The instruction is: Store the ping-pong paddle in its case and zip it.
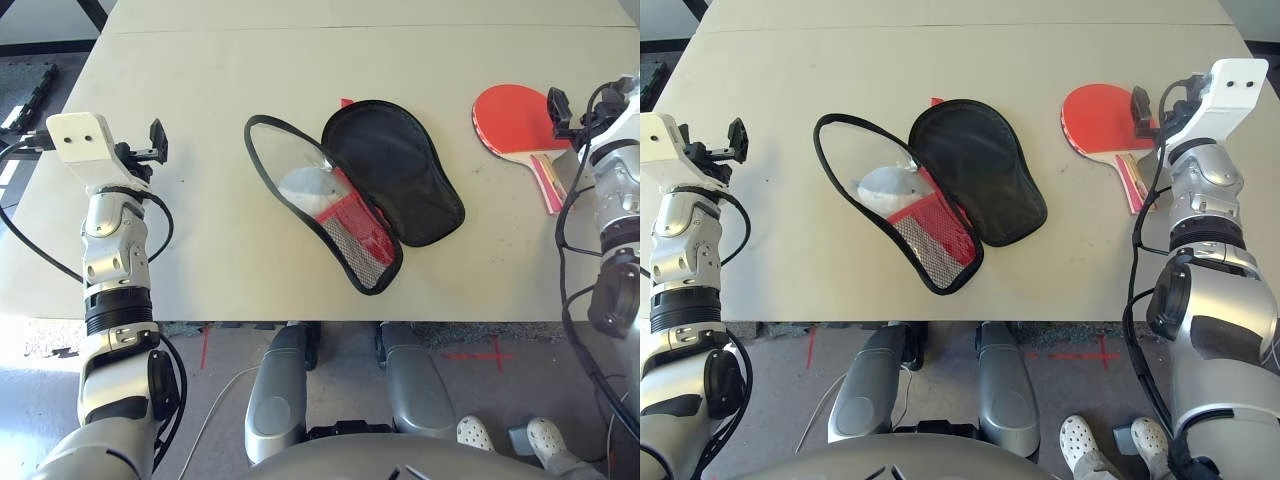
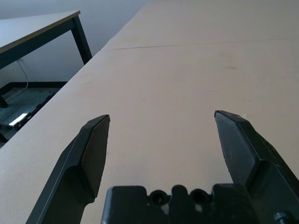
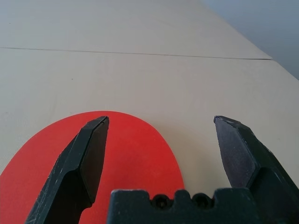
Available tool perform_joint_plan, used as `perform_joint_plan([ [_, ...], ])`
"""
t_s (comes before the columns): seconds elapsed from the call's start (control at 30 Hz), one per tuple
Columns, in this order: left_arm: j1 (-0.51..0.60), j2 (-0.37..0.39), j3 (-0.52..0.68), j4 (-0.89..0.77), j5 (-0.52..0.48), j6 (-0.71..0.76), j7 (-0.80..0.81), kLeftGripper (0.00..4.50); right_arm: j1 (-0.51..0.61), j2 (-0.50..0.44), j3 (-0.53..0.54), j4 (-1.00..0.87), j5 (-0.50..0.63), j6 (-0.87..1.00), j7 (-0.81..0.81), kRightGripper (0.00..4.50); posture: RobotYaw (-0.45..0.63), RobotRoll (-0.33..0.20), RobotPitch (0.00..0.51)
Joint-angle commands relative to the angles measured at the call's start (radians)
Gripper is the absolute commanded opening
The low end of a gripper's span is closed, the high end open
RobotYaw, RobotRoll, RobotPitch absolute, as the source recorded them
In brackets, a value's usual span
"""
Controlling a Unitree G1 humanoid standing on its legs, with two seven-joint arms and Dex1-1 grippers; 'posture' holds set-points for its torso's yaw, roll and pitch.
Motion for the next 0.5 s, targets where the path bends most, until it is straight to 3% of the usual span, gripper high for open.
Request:
perform_joint_plan([
  [0.03, 0.011, 0.0, 0.006, 0.001, -0.006, 0.002, 0.006, 4.5, 0.008, -0.009, -0.015, 0.021, 0.001, -0.007, -0.008, 4.47, 0.03, 0.0, 0.262],
  [0.27, -0.054, 0.057, 0.001, -0.068, -0.043, 0.093, -0.045, 4.5, 0.015, 0.006, -0.013, 0.015, 0.003, -0.005, -0.007, 4.47, 0.02, 0.0, 0.252],
  [0.5, -0.109, 0.106, -0.067, -0.278, -0.148, 0.342, -0.181, 4.5, 0.035, 0.024, -0.016, 0.001, 0.014, 0.02, 0.004, 4.47, 0.01, 0.0, 0.242],
])
